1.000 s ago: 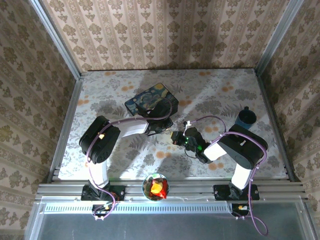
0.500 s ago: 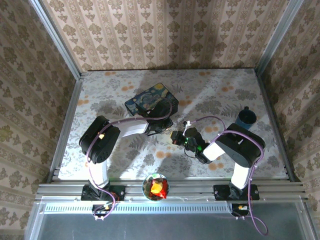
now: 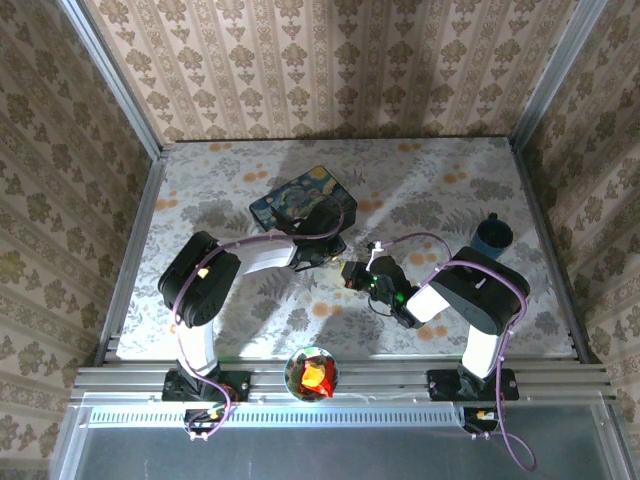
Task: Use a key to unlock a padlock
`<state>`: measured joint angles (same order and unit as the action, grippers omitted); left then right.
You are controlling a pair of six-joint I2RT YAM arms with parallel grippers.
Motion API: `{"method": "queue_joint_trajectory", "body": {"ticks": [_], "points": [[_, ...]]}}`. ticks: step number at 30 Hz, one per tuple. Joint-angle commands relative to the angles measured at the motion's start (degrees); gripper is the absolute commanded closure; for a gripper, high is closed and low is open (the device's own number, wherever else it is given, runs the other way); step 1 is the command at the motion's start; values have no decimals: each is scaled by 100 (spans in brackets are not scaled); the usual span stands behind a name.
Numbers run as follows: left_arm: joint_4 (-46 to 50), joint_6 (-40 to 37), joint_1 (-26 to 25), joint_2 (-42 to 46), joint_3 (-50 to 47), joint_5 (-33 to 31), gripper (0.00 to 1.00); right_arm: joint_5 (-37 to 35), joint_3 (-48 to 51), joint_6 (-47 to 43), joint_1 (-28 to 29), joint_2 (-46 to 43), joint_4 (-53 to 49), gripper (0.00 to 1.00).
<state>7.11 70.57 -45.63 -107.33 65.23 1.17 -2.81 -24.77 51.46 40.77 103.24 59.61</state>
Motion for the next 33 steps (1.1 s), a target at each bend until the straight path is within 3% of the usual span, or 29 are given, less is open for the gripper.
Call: {"method": "queue_joint_trajectory", "body": {"ticks": [1, 13, 25, 33], "points": [[-281, 150, -51, -148, -60, 481, 99, -242, 41, 105, -35, 79, 452, 100], [-387, 410, 37, -34, -107, 478, 98, -185, 222, 153, -48, 91, 452, 100], [-322, 817, 144, 8, -187, 947, 98, -386, 410, 118, -37, 222, 1026, 100], [162, 1173, 149, 215, -217, 1299, 98, -431, 741, 79, -37, -145, 1028, 100]]}}
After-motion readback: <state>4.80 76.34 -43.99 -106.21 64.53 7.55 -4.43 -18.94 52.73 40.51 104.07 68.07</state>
